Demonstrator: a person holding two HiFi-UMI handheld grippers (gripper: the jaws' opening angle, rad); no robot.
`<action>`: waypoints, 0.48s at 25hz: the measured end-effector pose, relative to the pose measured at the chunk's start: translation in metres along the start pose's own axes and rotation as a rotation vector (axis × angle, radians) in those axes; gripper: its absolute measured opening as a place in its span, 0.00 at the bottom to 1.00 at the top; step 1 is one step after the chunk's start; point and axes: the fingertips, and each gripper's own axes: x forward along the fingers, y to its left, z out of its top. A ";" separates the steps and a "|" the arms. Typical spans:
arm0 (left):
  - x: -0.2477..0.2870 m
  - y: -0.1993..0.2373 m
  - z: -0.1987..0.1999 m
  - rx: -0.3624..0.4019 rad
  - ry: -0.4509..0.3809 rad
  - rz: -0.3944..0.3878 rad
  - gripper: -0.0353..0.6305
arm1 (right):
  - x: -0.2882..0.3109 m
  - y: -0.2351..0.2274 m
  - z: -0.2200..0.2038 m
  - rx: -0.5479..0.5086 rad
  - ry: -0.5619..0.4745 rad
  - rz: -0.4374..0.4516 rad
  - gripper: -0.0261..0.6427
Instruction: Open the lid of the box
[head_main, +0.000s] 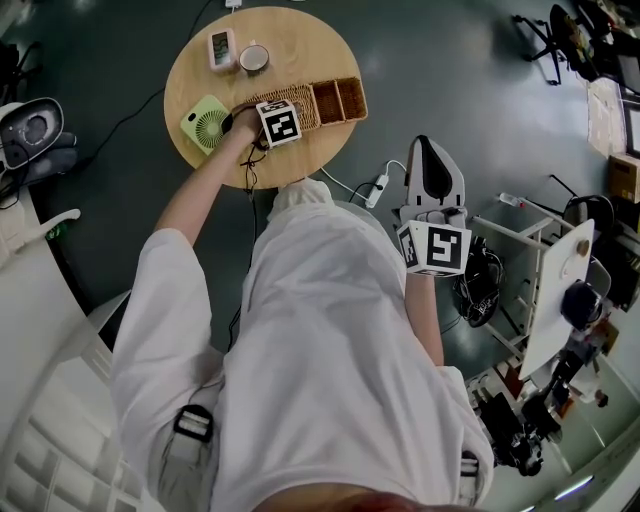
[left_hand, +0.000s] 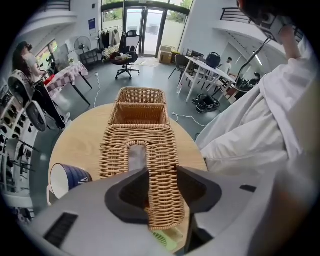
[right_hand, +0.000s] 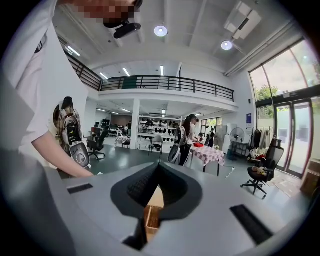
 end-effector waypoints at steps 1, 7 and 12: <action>-0.001 0.001 0.000 0.000 -0.004 0.003 0.32 | 0.000 -0.001 0.000 0.000 -0.001 -0.003 0.04; 0.001 -0.005 -0.003 0.008 -0.001 0.008 0.48 | 0.002 -0.002 0.001 0.006 -0.003 0.000 0.04; 0.018 -0.004 -0.005 0.014 0.014 0.013 0.46 | 0.003 -0.003 0.000 0.003 0.000 -0.001 0.04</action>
